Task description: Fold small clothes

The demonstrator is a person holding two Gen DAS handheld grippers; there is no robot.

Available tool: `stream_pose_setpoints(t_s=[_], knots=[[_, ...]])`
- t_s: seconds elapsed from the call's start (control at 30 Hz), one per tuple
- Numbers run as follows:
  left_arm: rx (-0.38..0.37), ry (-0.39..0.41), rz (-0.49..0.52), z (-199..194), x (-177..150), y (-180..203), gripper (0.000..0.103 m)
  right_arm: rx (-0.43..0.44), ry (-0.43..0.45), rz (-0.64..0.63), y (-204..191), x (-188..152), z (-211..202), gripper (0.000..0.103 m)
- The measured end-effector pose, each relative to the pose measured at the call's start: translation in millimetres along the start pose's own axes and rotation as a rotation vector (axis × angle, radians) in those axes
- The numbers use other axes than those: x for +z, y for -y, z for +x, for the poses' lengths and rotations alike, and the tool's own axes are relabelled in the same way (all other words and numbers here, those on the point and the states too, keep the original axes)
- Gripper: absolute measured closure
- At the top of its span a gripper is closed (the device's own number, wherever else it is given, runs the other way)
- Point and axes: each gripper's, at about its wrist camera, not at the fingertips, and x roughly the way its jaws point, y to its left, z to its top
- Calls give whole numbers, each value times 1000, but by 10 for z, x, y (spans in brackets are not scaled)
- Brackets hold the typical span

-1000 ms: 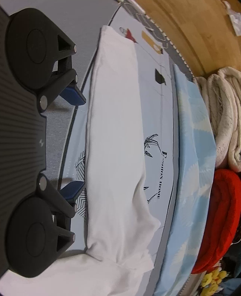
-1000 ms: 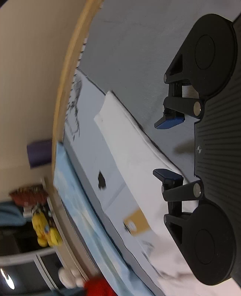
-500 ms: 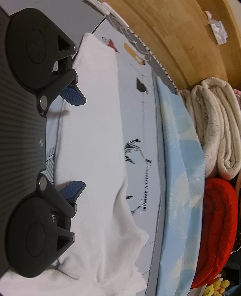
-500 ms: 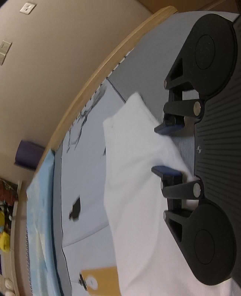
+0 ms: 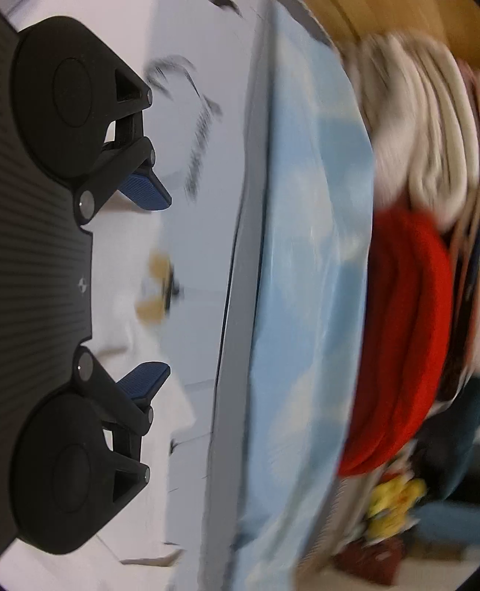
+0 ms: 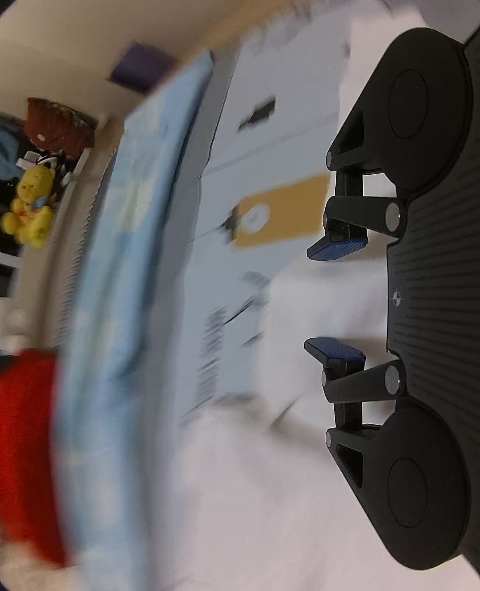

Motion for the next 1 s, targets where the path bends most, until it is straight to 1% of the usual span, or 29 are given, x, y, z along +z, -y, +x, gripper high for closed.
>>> stream_pose_setpoints(t_s=[0.03,0.07,0.1,0.13,0.2,0.27,0.3,0.33,0.37,0.4,0.43,0.5,0.53,0.57,0.6,0.63,0.67,0.7,0.77,0.8,0.87,0.93,1.0], knots=[[57,-7,48,86,4,136,3,-46,-53,31,43,-50,137,53],[121,-1,85,149,-1,218,1,-32,-25,106,175,-102,142,53],[177,23,118,189,-20,246,0,-43,-40,141,306,-141,146,53],[206,46,141,213,-37,220,0,-75,-50,163,438,-196,137,51],[247,67,149,267,-64,64,0,-58,-40,207,700,-307,101,50],[274,68,119,309,-104,-189,0,-38,-34,288,813,-339,28,51],[287,61,103,329,-111,-295,0,-44,-15,319,789,-302,-18,50],[304,49,87,368,-93,-402,0,-24,31,330,692,-262,-103,50],[316,42,73,391,-79,-483,0,26,85,316,571,-188,-178,51],[317,30,58,426,-68,-566,0,71,113,292,441,-114,-230,51],[302,16,48,422,-62,-626,0,125,125,260,252,1,-214,50],[257,-36,59,483,-113,-684,0,216,109,196,-41,193,-117,50],[255,-48,80,525,-136,-673,0,231,89,146,-256,282,-30,50],[258,-53,107,558,-179,-673,0,213,74,106,-416,332,35,51],[266,-43,133,583,-230,-659,0,155,48,47,-585,374,133,51],[274,-2,146,565,-279,-660,0,95,45,13,-711,391,217,40],[298,10,160,578,-299,-657,0,45,79,15,-758,412,224,34],[318,19,166,584,-306,-678,0,36,81,17,-754,437,236,34],[359,22,158,593,-310,-768,0,41,66,69,-681,484,276,31],[389,21,152,595,-310,-835,0,47,63,90,-630,487,261,31],[430,11,130,571,-308,-987,0,34,91,128,-581,441,162,32],[420,-1,109,446,-312,-1139,0,67,144,158,-554,319,-72,31],[383,20,71,203,-364,-1294,0,135,177,181,-557,120,-459,28]])
